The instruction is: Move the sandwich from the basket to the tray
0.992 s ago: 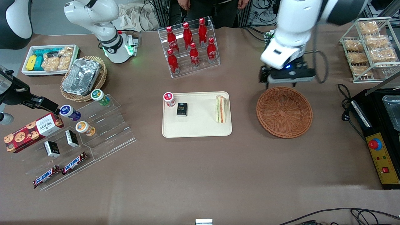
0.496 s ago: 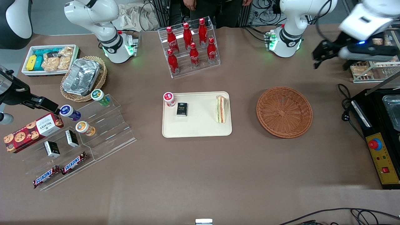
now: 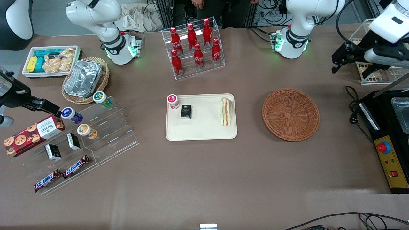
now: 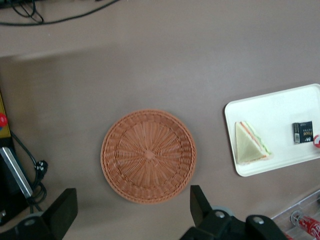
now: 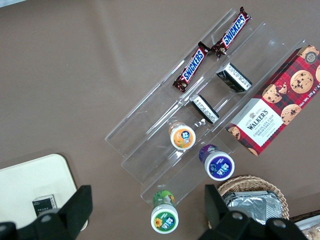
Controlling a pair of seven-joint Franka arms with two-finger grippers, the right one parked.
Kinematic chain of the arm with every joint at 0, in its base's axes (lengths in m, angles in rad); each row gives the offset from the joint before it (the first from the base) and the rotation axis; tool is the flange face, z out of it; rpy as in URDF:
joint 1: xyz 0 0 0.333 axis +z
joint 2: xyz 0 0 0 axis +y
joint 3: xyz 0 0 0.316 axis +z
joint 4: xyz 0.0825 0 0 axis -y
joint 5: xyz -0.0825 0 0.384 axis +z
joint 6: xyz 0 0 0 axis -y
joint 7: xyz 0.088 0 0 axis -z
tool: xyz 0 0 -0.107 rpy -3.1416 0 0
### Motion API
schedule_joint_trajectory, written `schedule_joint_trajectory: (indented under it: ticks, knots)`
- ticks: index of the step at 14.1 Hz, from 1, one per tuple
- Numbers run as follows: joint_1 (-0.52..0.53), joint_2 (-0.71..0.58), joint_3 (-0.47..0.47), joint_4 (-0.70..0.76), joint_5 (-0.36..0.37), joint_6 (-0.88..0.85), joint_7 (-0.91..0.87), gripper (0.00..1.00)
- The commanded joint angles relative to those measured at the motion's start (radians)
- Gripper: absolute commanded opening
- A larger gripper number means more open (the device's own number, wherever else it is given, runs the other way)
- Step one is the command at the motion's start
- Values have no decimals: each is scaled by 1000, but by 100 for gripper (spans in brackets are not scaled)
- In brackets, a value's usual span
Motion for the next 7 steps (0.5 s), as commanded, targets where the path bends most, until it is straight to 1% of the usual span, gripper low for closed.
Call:
schedule_joint_trajectory:
  ticks: [1,4,7]
  knots:
    - [-8,85,10,114,-10,-39,10,100]
    - [-8,137,10,179,-9,-42,7,100]
    - [-6,145,13,191,-9,-45,7,100]
